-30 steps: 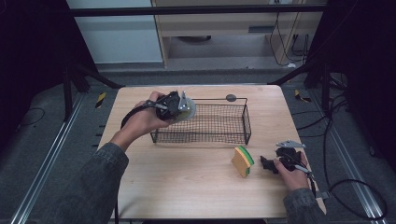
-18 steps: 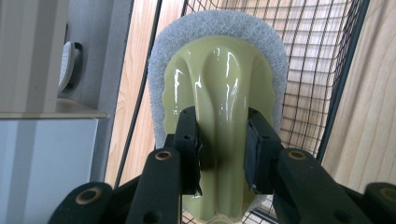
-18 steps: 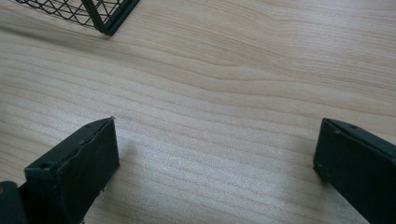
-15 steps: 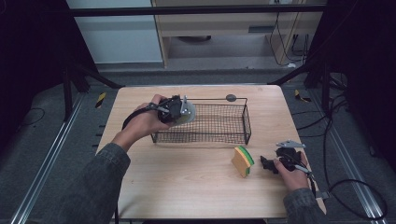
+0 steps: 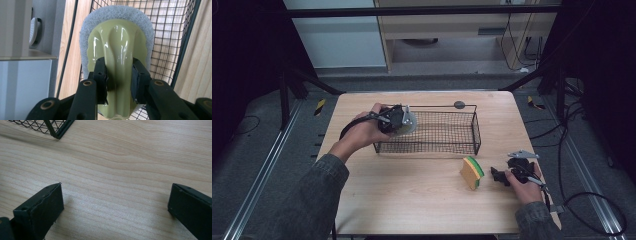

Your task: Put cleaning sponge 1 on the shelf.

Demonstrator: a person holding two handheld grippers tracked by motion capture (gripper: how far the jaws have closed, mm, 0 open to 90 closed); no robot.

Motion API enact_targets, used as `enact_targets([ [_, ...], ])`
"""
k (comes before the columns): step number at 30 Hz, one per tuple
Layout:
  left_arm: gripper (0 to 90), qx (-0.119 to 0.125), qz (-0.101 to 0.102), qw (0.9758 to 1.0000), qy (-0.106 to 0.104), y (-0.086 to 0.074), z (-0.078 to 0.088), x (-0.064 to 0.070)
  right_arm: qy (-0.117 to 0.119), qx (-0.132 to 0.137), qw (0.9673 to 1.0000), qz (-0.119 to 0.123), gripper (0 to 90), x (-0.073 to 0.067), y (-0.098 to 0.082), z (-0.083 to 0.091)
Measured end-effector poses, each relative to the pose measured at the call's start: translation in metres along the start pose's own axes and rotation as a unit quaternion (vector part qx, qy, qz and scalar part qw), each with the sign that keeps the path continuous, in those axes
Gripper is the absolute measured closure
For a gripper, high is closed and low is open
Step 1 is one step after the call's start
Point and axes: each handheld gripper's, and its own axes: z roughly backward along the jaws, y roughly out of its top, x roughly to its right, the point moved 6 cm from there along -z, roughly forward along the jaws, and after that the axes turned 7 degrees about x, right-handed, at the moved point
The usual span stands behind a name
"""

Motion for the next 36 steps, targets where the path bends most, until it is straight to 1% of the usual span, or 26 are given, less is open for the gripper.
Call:
enact_targets([
  [3,69.9,-0.004,0.002,1.0,-0.003,-0.004,-0.002,0.001,0.0,0.0,1.0,0.001,0.5,0.0,0.0,0.0],
  [4,69.9,-0.005,-0.001,1.0,-0.003,-0.004,-0.002,0.001,0.0,0.0,1.0,0.001,0.5,0.0,0.0,0.0],
  [5,69.9,-0.006,0.003,1.0,-0.004,-0.005,-0.003,0.001,0.0,0.0,1.0,0.001,0.5,0.0,0.0,0.0],
  [6,69.9,-0.008,-0.003,1.0,-0.003,-0.006,-0.003,0.001,0.0,0.0,1.0,0.0,0.4,0.0,0.0,0.0],
  [7,69.8,-0.009,0.002,0.9999,-0.004,-0.006,-0.004,0.002,0.0,0.0,1.0,0.001,0.5,0.0,0.0,0.0],
  [8,69.9,-0.01,-0.003,0.9999,-0.003,-0.007,-0.004,0.001,0.0,0.0,1.0,0.001,0.5,0.0,0.0,0.0],
  [10,69.8,-0.012,-0.002,0.9999,-0.005,-0.009,-0.005,0.002,0.0,0.0,1.0,0.0,0.5,0.0,0.0,0.0],
  [12,69.9,-0.012,0.001,0.9999,-0.006,-0.01,-0.005,0.002,0.0,0.0,1.0,0.001,0.4,0.0,0.0,0.0],
  [13,69.9,-0.011,-0.002,0.9999,-0.006,-0.01,-0.006,0.002,0.0,0.0,1.0,0.001,0.5,0.0,0.0,0.0],
  [18,69.9,-0.016,-0.002,0.9998,-0.011,-0.014,-0.01,0.005,0.0,0.0,1.0,0.001,0.4,0.0,0.0,0.0],
  [21,69.9,-0.017,0.004,0.9998,-0.014,-0.017,-0.013,0.006,0.0,0.0,1.0,0.001,0.4,0.0,0.0,0.0],
  [25,69.8,-0.019,0.003,0.9997,-0.017,-0.019,-0.017,0.008,0.0,0.0,1.0,0.001,0.5,0.0,0.0,0.0],
  [26,69.8,-0.019,0.009,0.9996,-0.017,-0.019,-0.017,0.009,0.0,0.0,1.0,0.001,0.5,0.0,0.0,0.0],
  [27,69.8,-0.018,0.005,0.9997,-0.018,-0.019,-0.018,0.008,0.0,0.0,1.0,0.001,0.5,0.0,0.0,0.0],
  [36,69.9,-0.02,0.006,0.9994,-0.026,-0.024,-0.027,0.011,0.0,0.0,1.0,0.001,0.4,0.0,0.0,0.0],
])
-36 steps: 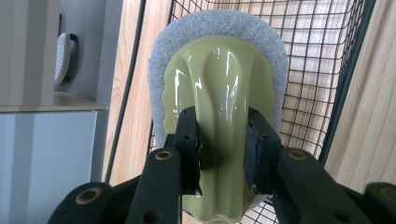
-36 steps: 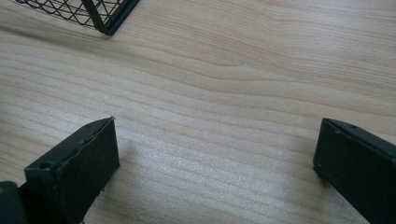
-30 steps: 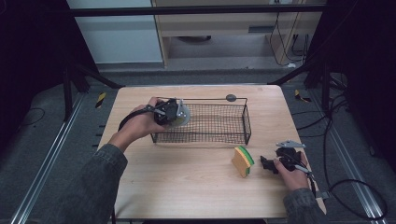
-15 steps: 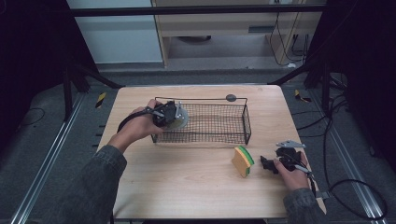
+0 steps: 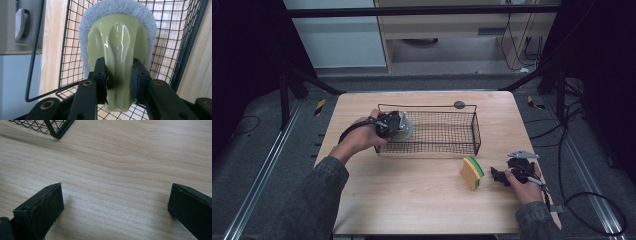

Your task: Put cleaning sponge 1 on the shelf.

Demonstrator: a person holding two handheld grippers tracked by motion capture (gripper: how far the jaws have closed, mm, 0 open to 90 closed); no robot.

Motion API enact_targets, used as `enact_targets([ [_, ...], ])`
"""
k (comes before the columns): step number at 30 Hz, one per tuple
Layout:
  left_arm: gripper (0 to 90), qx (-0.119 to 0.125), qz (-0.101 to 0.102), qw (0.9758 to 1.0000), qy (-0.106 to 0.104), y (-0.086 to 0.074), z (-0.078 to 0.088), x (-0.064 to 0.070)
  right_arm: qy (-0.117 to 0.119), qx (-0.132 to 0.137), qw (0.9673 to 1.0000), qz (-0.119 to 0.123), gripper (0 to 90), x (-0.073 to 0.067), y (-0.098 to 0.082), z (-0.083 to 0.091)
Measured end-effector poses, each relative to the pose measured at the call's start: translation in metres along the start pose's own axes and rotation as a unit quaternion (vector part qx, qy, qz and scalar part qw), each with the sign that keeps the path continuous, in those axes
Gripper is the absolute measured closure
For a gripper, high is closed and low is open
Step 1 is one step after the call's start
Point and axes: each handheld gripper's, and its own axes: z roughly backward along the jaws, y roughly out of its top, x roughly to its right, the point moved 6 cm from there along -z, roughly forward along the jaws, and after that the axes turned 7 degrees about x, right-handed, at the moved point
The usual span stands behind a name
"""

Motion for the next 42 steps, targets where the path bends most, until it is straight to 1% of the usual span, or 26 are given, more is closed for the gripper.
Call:
enact_targets([
  [6,69.8,-0.002,0.005,1.0,-0.005,-0.001,-0.005,-0.001,0.0,0.0,1.0,0.0,0.5,0.0,0.0,0.0],
  [12,69.8,-0.004,0.011,0.9998,-0.018,-0.002,-0.01,0.0,0.0,0.0,1.0,-0.001,0.5,0.0,0.0,0.0],
  [17,69.7,-0.004,0.022,0.9992,-0.034,-0.003,-0.016,0.0,0.0,0.0,1.0,0.0,0.5,0.0,0.0,0.0],
  [18,69.7,-0.004,0.023,0.9991,-0.034,-0.002,-0.017,0.0,0.0,0.0,1.0,0.0,0.5,0.0,0.0,0.0],
  [19,69.7,-0.003,0.031,0.9988,-0.038,-0.002,-0.018,0.0,0.0,0.0,1.0,-0.001,0.5,0.0,0.0,0.0],
  [21,69.6,-0.002,0.028,0.9989,-0.038,-0.002,-0.019,-0.001,0.0,0.0,1.0,0.0,0.5,0.0,0.0,0.0],
  [26,69.3,0.002,0.039,0.9981,-0.047,0.0,-0.022,-0.001,0.0,0.0,1.0,0.0,0.5,0.0,0.0,0.0],
  [34,70.4,0.008,0.053,0.9971,-0.054,0.002,-0.026,-0.002,0.0,0.0,1.0,-0.001,0.5,0.0,0.0,0.0],
  [37,70.2,0.007,0.055,0.9969,-0.055,0.002,-0.025,-0.002,0.0,0.0,1.0,0.0,0.5,0.0,0.0,0.0],
  [38,69.6,0.009,0.052,0.9971,-0.054,0.002,-0.025,-0.003,0.0,0.0,1.0,-0.001,0.5,0.0,0.0,0.0],
  [39,69.4,0.013,0.055,0.9969,-0.055,0.003,-0.024,-0.003,0.0,0.0,1.0,0.0,0.5,0.0,0.0,0.0],
  [42,68.0,0.016,0.055,0.9971,-0.051,0.003,-0.021,-0.004,0.0,0.0,1.0,-0.001,0.5,0.0,0.0,0.0],
])
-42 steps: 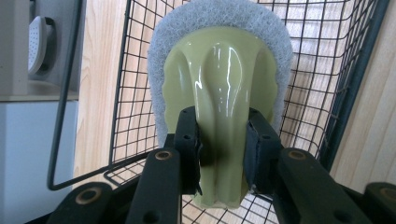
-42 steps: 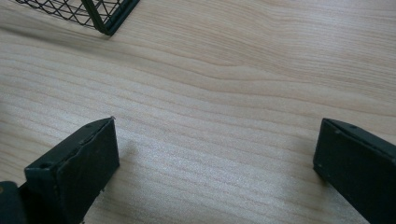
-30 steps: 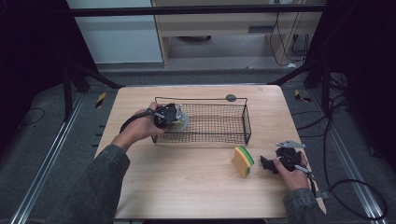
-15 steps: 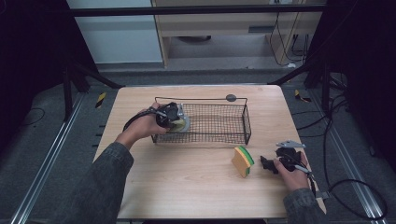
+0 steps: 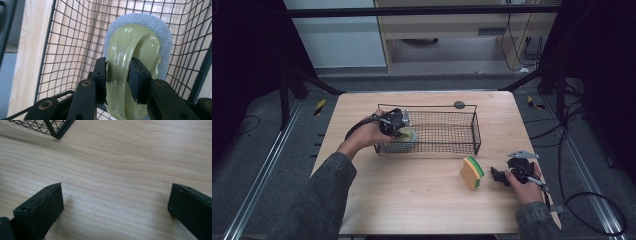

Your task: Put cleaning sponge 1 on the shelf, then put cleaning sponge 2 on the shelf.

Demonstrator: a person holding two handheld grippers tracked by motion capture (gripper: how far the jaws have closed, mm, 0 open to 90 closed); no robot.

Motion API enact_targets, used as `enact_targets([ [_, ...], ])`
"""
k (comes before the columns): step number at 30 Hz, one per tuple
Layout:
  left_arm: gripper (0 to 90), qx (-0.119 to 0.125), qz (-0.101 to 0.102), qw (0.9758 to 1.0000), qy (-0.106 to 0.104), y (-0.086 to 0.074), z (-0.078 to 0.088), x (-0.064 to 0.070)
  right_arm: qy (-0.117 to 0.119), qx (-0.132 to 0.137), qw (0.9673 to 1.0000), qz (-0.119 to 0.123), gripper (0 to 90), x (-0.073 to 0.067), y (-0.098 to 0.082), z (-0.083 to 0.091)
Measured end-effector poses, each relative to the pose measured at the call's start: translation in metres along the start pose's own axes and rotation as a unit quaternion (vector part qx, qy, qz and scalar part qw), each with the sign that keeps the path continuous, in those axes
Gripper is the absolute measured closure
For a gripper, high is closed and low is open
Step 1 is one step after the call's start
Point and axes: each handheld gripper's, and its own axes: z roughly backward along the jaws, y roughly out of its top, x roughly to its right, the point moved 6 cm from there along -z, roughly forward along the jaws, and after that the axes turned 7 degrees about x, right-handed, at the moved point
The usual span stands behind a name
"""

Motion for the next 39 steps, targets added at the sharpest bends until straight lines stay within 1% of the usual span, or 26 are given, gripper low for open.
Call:
enact_targets([
  [3,67.3,0.004,0.002,1.0,0.002,0.0,0.003,0.0,0.0,0.0,1.0,0.0,0.5,0.0,0.0,0.0],
  [5,67.3,0.007,0.007,0.9999,0.004,-0.001,0.005,-0.001,0.0,0.0,1.0,0.0,0.5,0.0,0.0,0.0],
  [6,67.0,0.01,0.008,0.9999,0.005,-0.001,0.006,-0.001,0.0,0.0,1.0,0.0,0.5,0.0,0.0,0.0],
  [8,66.5,0.018,0.015,0.9997,0.005,-0.002,0.008,-0.002,0.0,0.0,1.0,0.0,0.5,0.0,0.0,0.0],
  [10,65.9,0.02,0.02,0.9996,0.005,-0.003,0.009,-0.002,0.0,0.0,1.0,-0.001,0.5,0.0,0.0,0.0],
  [11,65.4,0.018,0.019,0.9996,0.004,-0.004,0.01,-0.002,0.001,0.0,1.0,-0.001,0.5,0.0,0.0,0.0],
  [14,63.5,0.033,0.028,0.999,0.01,-0.005,0.014,-0.003,0.0,0.0,1.0,0.0,0.5,0.0,0.0,0.0],
  [15,62.2,0.037,0.031,0.9987,0.015,-0.004,0.016,-0.004,0.0,0.0,1.0,0.0,0.5,0.0,0.0,0.0],
  [17,58.6,0.051,0.04,0.9973,0.035,-0.002,0.022,-0.007,0.0,0.0,1.0,0.0,0.5,0.0,0.0,0.0],
  [18,53.1,0.057,0.044,0.9961,0.051,-0.001,0.024,-0.01,-0.001,0.0,1.0,0.0,0.5,0.0,0.0,0.0],
  [21,37.9,0.067,0.061,0.9928,0.079,0.002,0.033,-0.014,0.0,0.0,1.0,0.0,0.5,0.0,0.0,0.0],
  [23,26.7,0.077,0.085,0.9884,0.1,0.002,0.039,-0.017,-0.001,0.0,1.0,0.0,0.5,0.0,0.0,0.0],
  [24,21.4,0.08,0.092,0.987,0.105,0.002,0.04,-0.018,0.0,0.0,1.0,-0.001,0.5,0.0,0.0,0.0],
  [25,18.4,0.083,0.101,0.9854,0.108,0.001,0.043,-0.018,0.0,0.0,1.0,0.0,0.5,0.0,0.0,0.0],
  [26,14.7,0.083,0.108,0.9847,0.108,0.0,0.044,-0.018,-0.001,0.0,1.0,0.0,0.5,0.0,0.0,0.0],
  [27,12.1,0.094,0.122,0.9823,0.106,-0.001,0.047,-0.018,-0.001,0.0,1.0,0.0,0.5,0.0,0.0,0.0],
  [29,10.0,0.108,0.138,0.9788,0.105,-0.004,0.051,-0.017,-0.004,0.001,1.0,-0.004,0.5,0.0,0.0,0.0],
  [30,9.5,0.117,0.149,0.9763,0.105,-0.006,0.054,-0.016,-0.004,0.001,1.0,-0.003,0.5,0.0,0.0,0.0],
  [32,8.3,0.135,0.176,0.9696,0.104,-0.01,0.061,-0.014,-0.005,0.001,1.0,-0.003,0.5,0.0,0.0,0.0],
  [33,7.6,0.15,0.195,0.9634,0.107,-0.013,0.066,-0.012,-0.006,0.001,1.0,-0.003,0.5,0.0,0.0,0.0],
  [34,6.8,0.158,0.207,0.9596,0.105,-0.017,0.07,-0.009,-0.008,0.001,1.0,-0.005,0.5,0.0,0.0,0.0],
  [35,5.9,0.167,0.224,0.9541,0.108,-0.022,0.074,-0.004,-0.008,0.001,0.9999,-0.007,0.6,0.0,0.0,0.0],
  [36,5.6,0.173,0.234,0.95,0.112,-0.025,0.076,-0.001,-0.008,0.002,0.9999,-0.009,0.7,0.0,0.001,-0.001],
  [37,5.4,0.176,0.239,0.9473,0.119,-0.03,0.078,0.004,-0.008,0.001,0.9999,-0.011,0.7,0.0,0.001,-0.001],
  [38,5.0,0.178,0.244,0.9452,0.124,-0.034,0.079,0.009,-0.009,0.002,0.9999,-0.01,0.7,0.0,0.001,-0.001],
  [39,4.6,0.189,0.251,0.9408,0.127,-0.043,0.079,0.02,-0.009,0.002,0.9999,-0.012,0.7,0.0,0.001,-0.001],
])
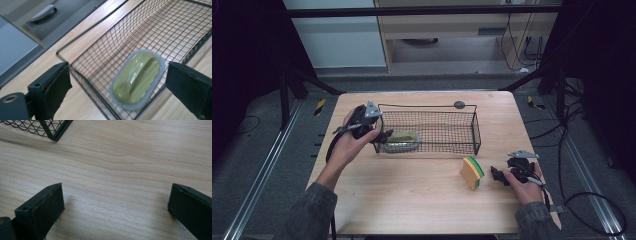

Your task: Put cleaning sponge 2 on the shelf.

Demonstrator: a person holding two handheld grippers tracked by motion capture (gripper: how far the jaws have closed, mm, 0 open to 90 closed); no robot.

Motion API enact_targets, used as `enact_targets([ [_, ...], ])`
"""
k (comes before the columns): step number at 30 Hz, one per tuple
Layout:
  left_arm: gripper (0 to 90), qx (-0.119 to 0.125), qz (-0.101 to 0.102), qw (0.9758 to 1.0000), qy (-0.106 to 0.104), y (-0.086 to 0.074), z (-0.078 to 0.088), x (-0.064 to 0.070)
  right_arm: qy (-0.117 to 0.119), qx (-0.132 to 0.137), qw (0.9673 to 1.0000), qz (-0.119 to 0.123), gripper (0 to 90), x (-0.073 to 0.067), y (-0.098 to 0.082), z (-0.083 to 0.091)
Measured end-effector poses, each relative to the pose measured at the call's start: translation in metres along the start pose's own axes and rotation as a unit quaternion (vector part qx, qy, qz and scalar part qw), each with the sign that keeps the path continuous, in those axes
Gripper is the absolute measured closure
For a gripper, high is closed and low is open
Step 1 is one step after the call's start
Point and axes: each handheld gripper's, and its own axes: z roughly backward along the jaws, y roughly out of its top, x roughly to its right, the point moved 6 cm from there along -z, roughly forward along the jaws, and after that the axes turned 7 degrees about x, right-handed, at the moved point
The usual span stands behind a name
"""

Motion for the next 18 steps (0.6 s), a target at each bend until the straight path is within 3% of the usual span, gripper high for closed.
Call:
enact_targets([
  [2,3.8,0.014,0.023,0.9996,-0.01,-0.018,0.006,0.007,0.001,-0.001,1.0,0.003,0.7,0.0,0.0,0.0],
  [4,4.2,0.01,0.041,0.9991,0.003,-0.039,0.011,0.011,0.004,0.0,1.0,0.004,0.7,-0.001,-0.001,0.001],
  [6,4.3,-0.012,0.041,0.9989,0.019,-0.059,0.014,0.013,0.005,-0.002,1.0,0.005,0.8,-0.001,-0.001,0.002],
  [8,4.1,-0.018,0.051,0.9982,0.026,-0.077,0.016,0.016,0.004,-0.002,1.0,0.006,0.8,-0.001,-0.002,0.002],
  [10,3.8,-0.048,0.045,0.9974,0.03,-0.098,0.012,0.016,0.004,-0.002,1.0,0.006,0.9,-0.001,-0.002,0.002],
  [12,4.3,-0.061,0.046,0.9967,0.025,-0.108,0.008,0.013,0.005,-0.001,1.0,0.007,2.0,-0.001,-0.002,0.002],
  [14,4.7,-0.069,0.077,0.9941,0.032,-0.119,0.006,0.005,0.0,-0.005,1.0,0.007,5.5,0.001,-0.002,0.005],
  [18,5.0,-0.082,0.095,0.9917,0.031,-0.132,0.0,0.002,-0.017,-0.011,0.9998,0.0,7.7,0.006,-0.001,0.018],
])
